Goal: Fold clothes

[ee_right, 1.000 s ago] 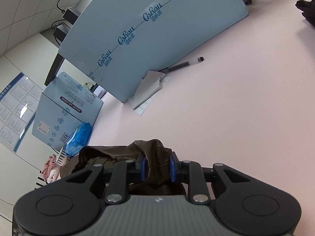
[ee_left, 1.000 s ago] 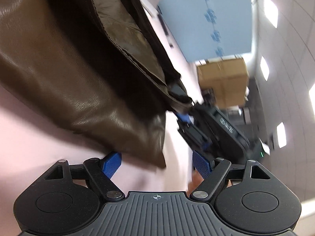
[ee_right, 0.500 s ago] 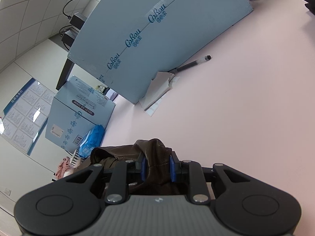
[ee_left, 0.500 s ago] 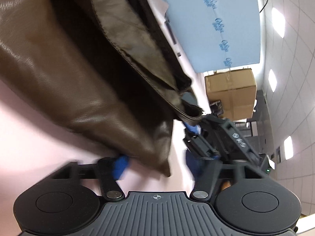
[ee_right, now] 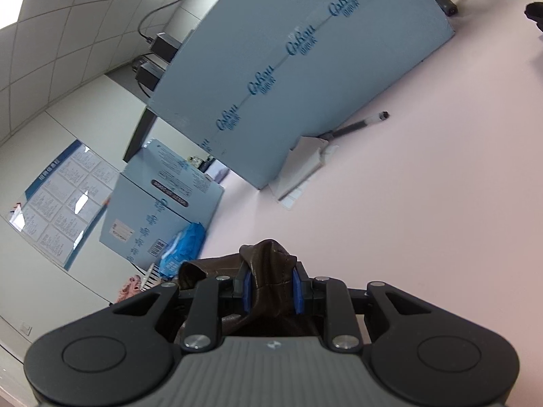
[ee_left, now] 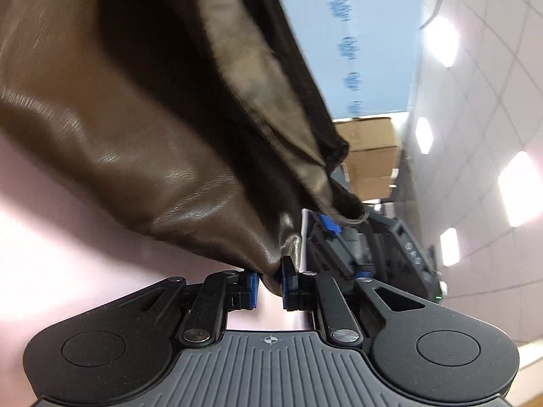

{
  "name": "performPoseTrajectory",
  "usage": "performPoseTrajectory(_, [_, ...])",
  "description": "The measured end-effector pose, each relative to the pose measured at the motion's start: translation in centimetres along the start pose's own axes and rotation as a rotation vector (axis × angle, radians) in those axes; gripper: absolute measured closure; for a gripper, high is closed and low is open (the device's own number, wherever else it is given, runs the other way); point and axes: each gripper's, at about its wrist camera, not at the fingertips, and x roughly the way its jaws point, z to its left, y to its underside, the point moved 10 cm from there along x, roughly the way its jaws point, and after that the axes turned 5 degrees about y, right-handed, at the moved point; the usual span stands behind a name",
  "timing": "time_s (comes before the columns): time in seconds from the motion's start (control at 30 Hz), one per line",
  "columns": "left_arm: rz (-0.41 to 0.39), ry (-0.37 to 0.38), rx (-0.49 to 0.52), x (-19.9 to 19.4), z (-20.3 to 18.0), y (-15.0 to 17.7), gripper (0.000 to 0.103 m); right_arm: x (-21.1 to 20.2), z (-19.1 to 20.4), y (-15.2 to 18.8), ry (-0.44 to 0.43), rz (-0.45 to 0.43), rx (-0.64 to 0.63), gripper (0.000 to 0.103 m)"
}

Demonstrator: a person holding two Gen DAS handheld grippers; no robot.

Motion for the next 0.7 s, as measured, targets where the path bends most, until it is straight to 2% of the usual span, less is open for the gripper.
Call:
performPoseTrajectory(0.2, [-0.020, 0.112, -0.029, -2.7, -1.5, -0.9, 0.091, -0.2, 4.7, -1.4, 0.024, -0.008, -0.089, 0.078])
performPoseTrajectory(0.33, [-0.065, 0.198, -0.053, -5.7, -2.2, -2.1, 0.091, 1.0, 9.3, -1.7, 0.049, 0.009, -0.182, 0.078])
performPoseTrajectory(0.57, [-0.152, 0.305, -0.098, -11.1, -2.2, -4.5, 0.090, 4.7, 18.0, -1.2, 0.077, 0.057, -0.330, 0.078])
performPoseTrajectory(0.7, [-0.205, 0.356, -0.121, -14.5, -2.1, -6.0, 0.090, 7.1, 21.9, -1.0, 0.094, 0.081, -0.370, 0.078])
